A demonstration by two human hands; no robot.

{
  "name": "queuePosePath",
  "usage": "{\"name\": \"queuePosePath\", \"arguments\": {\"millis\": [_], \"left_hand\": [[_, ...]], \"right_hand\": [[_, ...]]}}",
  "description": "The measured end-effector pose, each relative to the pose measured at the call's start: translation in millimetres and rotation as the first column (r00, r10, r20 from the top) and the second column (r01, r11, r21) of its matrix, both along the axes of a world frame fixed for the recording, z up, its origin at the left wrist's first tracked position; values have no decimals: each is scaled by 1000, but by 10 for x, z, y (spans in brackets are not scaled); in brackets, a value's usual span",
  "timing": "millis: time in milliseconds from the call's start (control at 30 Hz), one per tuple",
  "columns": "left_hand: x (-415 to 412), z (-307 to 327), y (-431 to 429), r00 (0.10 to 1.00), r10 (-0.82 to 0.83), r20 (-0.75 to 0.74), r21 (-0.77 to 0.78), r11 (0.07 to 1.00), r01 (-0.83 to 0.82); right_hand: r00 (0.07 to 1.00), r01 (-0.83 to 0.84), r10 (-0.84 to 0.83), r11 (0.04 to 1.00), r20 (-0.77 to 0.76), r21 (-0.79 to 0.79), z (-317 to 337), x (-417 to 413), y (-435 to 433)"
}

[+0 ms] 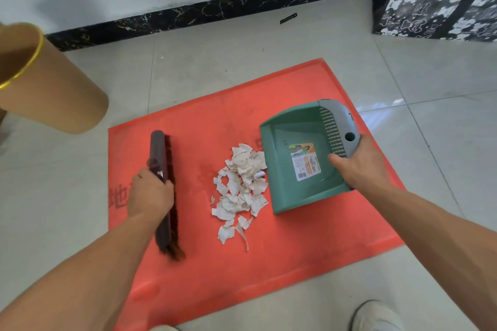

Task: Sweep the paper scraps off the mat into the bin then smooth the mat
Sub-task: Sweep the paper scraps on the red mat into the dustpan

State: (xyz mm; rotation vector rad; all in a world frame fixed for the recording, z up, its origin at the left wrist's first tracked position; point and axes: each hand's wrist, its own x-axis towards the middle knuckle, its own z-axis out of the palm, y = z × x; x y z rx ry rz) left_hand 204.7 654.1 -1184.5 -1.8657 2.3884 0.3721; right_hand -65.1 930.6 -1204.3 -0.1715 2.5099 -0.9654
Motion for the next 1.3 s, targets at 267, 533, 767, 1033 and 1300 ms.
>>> {"name": "queuePosePath", "arguments": {"millis": [267,533,767,1033,1300], "left_hand": [[-364,-109,422,989,-105,-104,170,978,122],[-395,22,298,972,-198,-128,-11,980,198],[-260,-78,279,996,-82,-44,104,991,87],[-770,-144,704,968,-155,-195,169,967,189],[-458,-72,264,982,-166,-86,38,985,170]], "right_hand": [[1000,-1,1,1000,15,-1,43,28,-32],[1000,6,-6,1000,17,-6,59,19,-6],[1000,25,-25,1000,5,1,85,-4,63],[1000,-11,10,1000,19,7,22,58,4],[999,-22,22,1000,26,3,16,21,42]]}}
